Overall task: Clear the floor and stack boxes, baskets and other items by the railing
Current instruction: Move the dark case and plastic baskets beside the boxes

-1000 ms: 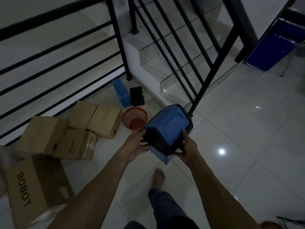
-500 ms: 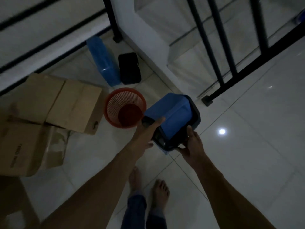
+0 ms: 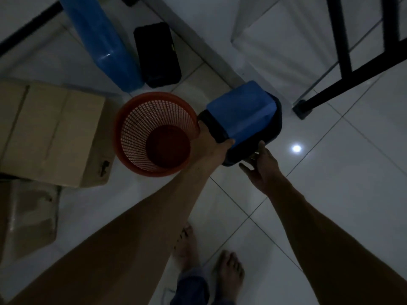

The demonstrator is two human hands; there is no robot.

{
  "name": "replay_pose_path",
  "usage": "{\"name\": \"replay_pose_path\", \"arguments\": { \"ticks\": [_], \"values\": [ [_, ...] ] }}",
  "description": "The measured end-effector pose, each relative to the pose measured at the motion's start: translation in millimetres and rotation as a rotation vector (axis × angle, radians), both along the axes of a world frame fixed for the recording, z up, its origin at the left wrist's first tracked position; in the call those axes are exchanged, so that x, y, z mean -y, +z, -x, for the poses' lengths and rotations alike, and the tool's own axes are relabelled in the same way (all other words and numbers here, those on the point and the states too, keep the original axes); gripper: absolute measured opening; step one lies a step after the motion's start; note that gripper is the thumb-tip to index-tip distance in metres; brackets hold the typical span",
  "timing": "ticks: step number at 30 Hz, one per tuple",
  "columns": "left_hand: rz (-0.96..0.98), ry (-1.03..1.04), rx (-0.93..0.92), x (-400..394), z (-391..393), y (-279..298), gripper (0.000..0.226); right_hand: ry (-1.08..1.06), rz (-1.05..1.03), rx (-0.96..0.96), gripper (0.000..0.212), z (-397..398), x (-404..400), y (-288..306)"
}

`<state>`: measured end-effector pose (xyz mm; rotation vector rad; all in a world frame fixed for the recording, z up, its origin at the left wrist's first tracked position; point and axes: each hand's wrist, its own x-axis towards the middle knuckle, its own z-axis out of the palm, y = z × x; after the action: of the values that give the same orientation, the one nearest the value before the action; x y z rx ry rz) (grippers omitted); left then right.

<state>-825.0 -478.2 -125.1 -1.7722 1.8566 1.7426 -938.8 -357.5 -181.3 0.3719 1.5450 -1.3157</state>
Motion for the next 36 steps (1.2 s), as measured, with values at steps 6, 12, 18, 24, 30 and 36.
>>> {"name": "replay_pose_path", "arguments": {
  "ticks": [6, 12, 18, 24, 30, 36],
  "values": [
    [-0.016, -0.013, 0.039, 5, -9, 8, 0.069, 0.037, -0.117, 0.046, 0.056, -5, 5, 23],
    [-0.08, -0.082, 0.134, -16, -36, 47, 0.059, 0.242, -0.2, -0.021, 0.063, -9, -9, 90],
    [-0.312, -0.016, 0.145, -44, -68, 125, 0.043, 0.392, -0.196, -0.064, 0.06, -16, -48, 201],
    [-0.215, -0.059, 0.027, -126, -98, 290, 0.016, 0.454, -0.117, -0.227, 0.048, -43, -115, 347],
    [-0.172, -0.123, -0.068, -205, -128, 396, 0.011, 0.552, -0.085, -0.538, 0.034, -88, -196, 448],
    [-0.015, -0.217, -0.128, -271, -159, 457, 0.024, 0.499, -0.024, -0.918, 0.023, -132, -294, 524]
  ]
}}
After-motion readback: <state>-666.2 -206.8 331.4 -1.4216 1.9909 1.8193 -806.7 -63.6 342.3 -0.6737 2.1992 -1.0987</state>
